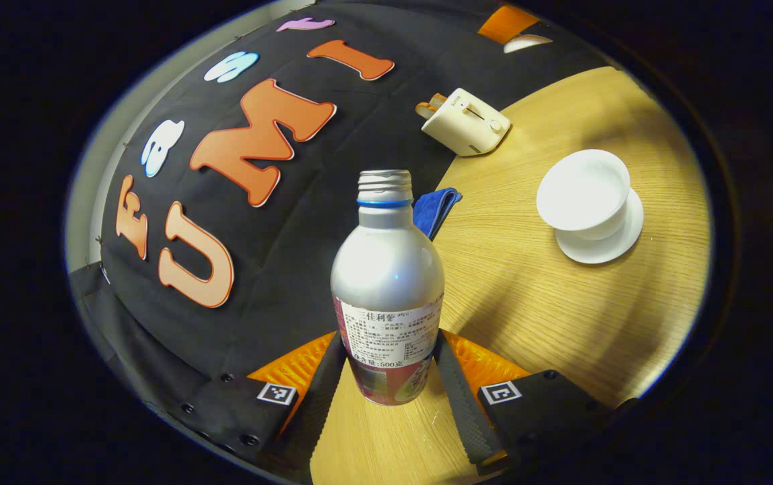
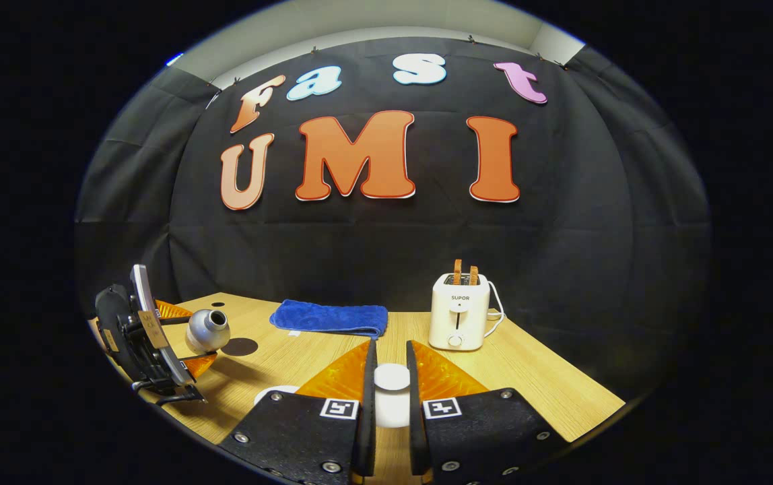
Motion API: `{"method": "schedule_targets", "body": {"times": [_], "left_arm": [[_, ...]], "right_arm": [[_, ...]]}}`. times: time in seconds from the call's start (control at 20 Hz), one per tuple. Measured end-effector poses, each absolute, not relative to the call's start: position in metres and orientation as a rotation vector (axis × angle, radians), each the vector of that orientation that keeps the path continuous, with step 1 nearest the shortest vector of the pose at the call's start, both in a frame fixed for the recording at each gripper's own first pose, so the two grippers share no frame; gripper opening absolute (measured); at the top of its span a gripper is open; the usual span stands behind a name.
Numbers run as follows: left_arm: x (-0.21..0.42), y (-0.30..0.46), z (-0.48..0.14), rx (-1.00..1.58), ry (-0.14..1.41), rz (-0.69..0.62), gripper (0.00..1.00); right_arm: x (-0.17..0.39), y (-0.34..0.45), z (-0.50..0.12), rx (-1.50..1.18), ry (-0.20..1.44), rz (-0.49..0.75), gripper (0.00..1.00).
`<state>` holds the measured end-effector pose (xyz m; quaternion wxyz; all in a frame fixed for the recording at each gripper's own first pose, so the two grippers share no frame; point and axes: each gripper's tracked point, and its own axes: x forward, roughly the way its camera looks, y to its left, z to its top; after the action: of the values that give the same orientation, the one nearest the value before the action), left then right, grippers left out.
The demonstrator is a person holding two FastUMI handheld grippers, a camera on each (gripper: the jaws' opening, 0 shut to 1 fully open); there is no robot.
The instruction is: Open the teacup lid with one hand, grasp the water bottle and pour water into the teacup with the other hand; after pouring, place the water bottle on the coaster and then close the teacup lid.
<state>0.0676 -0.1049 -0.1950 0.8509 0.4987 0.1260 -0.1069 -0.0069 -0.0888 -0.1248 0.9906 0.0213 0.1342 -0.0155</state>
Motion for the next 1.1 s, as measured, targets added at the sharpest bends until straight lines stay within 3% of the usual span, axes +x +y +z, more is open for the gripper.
{"method": "schedule_targets", "body": {"times": [1.1], "left_arm": [[0.073,-0.127,-0.180,1.569,0.109,-0.303,0.84]], "right_arm": [[-0.015,-0.101,-0.131,0.033,0.268,-0.018,0.21]]}}
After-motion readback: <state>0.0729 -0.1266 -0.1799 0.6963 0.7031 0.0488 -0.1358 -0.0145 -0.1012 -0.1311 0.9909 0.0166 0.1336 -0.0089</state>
